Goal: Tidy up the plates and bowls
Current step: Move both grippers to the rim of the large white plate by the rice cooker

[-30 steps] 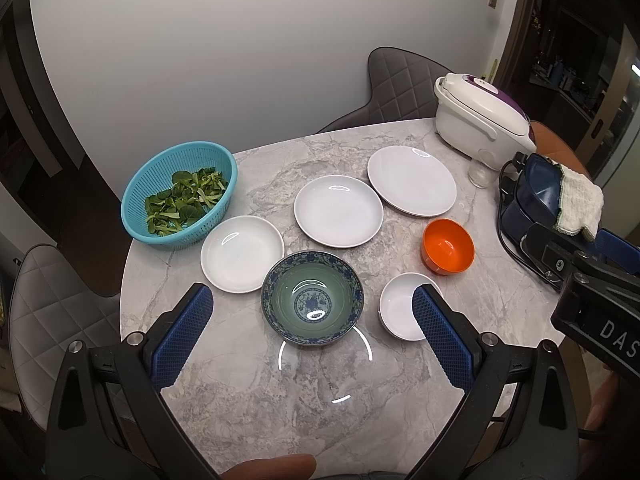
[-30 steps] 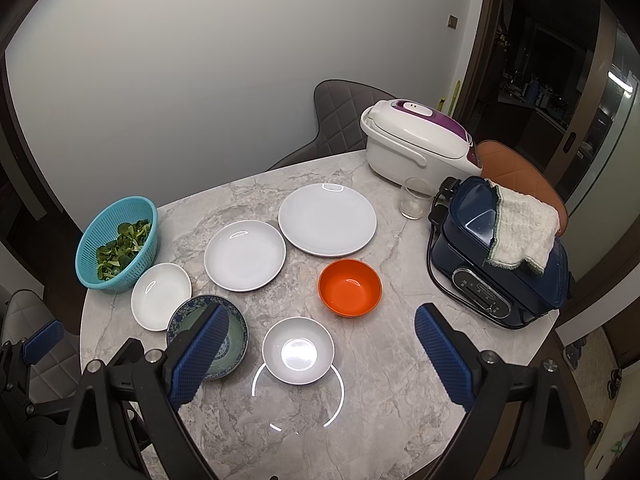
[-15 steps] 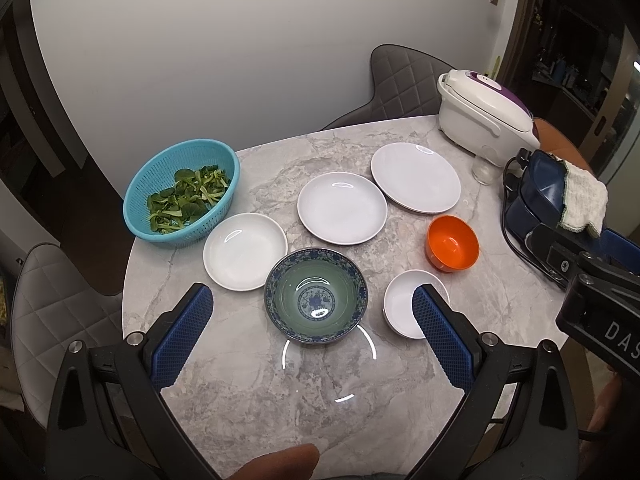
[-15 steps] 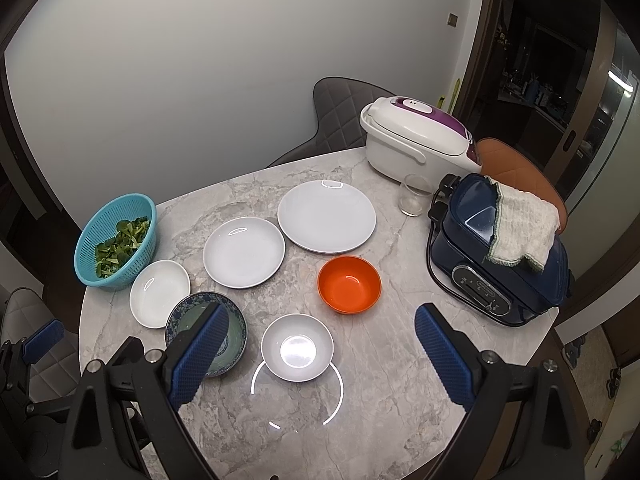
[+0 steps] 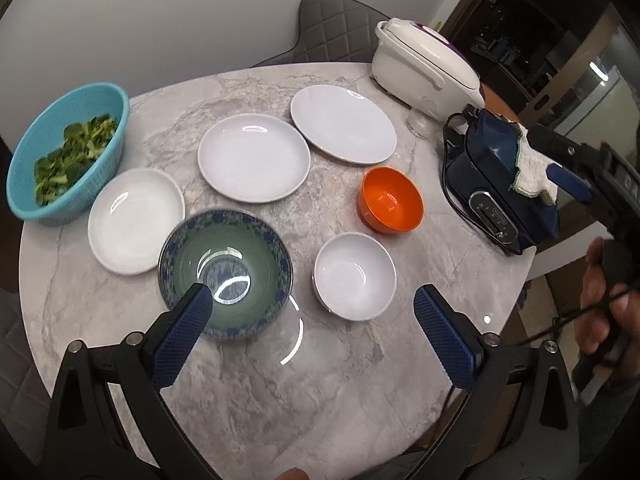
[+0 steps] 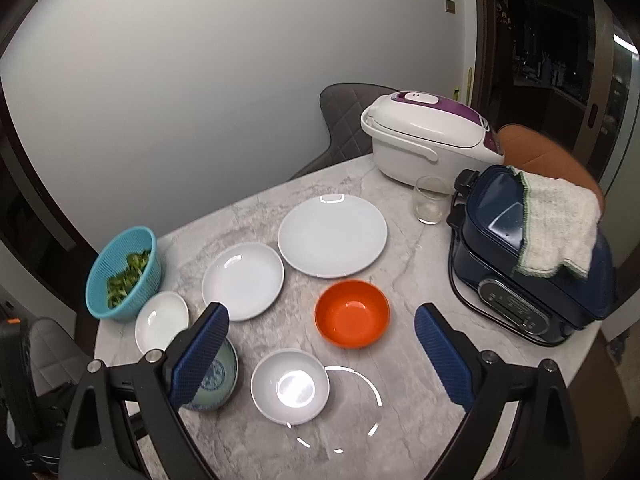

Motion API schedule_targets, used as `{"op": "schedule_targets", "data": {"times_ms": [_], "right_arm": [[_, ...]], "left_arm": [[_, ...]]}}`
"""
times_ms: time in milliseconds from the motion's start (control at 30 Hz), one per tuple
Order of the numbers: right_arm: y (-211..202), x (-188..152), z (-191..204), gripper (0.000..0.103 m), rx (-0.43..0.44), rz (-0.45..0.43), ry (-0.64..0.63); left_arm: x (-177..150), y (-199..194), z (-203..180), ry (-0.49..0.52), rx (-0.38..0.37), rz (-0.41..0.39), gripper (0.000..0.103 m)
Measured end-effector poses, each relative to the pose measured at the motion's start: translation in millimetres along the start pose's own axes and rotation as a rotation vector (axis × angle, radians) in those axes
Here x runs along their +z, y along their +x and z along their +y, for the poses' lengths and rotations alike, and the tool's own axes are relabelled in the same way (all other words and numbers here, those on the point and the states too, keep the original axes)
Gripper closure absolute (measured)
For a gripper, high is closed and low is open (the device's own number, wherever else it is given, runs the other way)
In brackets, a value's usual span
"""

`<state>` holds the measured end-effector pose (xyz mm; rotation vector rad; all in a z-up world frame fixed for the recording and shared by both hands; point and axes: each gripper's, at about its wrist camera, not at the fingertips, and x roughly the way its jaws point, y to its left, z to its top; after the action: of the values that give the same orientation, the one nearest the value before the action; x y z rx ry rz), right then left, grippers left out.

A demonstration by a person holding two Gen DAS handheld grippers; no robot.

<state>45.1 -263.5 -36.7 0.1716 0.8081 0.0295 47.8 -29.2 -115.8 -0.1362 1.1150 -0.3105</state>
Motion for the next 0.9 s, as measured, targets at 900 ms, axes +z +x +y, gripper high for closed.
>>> {"op": "schedule_targets", "data": {"times_ms": [900], "right_arm": [[326.5, 64.3, -129.7, 0.041, 0.183, 0.412, 0.194]], "left_arm": [[317.1, 317.3, 70.2, 0.150, -0.210, 0.309, 0.024]]}}
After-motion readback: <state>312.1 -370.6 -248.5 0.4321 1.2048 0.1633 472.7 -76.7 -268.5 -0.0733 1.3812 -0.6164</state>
